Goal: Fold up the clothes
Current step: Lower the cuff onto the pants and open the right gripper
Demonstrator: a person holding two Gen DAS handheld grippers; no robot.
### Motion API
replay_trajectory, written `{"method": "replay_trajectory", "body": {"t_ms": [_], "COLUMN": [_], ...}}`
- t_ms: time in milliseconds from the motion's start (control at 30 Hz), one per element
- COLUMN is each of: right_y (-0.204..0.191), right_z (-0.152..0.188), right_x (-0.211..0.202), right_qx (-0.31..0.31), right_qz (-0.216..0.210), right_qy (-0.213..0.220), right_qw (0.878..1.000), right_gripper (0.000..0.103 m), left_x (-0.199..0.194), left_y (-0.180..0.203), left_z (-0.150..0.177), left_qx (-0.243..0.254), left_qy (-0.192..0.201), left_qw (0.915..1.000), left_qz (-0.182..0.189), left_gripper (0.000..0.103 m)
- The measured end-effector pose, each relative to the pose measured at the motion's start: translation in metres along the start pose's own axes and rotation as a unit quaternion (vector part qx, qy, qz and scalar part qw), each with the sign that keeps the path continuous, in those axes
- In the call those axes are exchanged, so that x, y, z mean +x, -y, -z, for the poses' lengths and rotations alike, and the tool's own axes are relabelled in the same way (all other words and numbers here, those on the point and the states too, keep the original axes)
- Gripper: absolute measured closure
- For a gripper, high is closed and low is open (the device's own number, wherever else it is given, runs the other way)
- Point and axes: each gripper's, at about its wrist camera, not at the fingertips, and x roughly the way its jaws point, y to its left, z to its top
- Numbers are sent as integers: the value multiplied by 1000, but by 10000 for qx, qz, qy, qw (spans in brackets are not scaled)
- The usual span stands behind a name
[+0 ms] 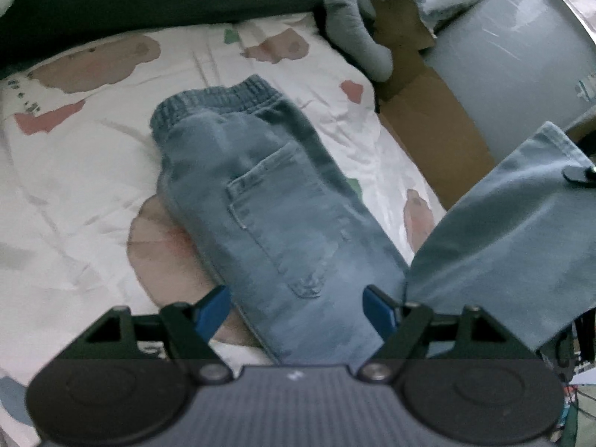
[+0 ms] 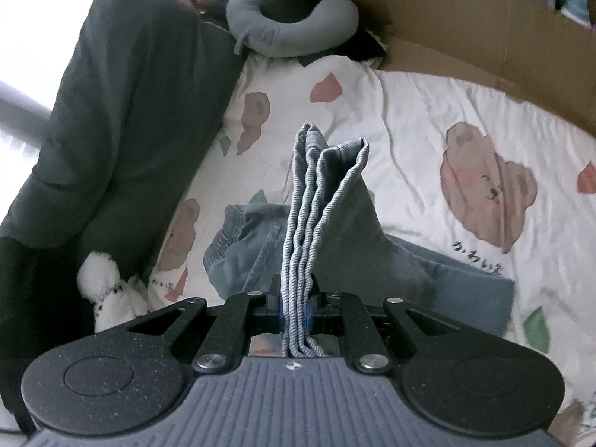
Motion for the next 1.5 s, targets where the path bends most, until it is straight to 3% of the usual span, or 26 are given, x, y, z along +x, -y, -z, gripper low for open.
{"method": "replay_trajectory", "body": {"t_ms": [200, 533, 933, 1267, 1400, 1500], "right_y": [-3, -17, -31, -40, -40, -40], "right_z": [-5, -19, -22, -33, -40, -46], "right_x": [24, 27, 119, 194, 225, 249], "right_qx": [320, 374, 473, 590, 664, 659], "right_qz": [-141, -290, -597, -737, -763, -740], "right_qy": [187, 563, -64, -444, -623, -738], "right_qw": [9992, 9973, 9971, 9945, 9929, 9923], "right_gripper": [94, 94, 93, 93, 93, 92], "left_x": [-4, -1, 5, 8, 6, 12], "left_y": [-12, -17, -26, -26, -29, -30], "left_z": [5, 6, 2, -17, -15, -16], "left_qx": [-188, -343, -488, -595, -812, -873], "left_qy": [66, 127, 306, 1113, 1544, 1616], "left_qw": [9998, 9992, 9982, 9915, 9836, 9816], "left_qz": [-96, -155, -190, -320, -449, -515], "left_gripper": [23, 23, 23, 22, 21, 21]}}
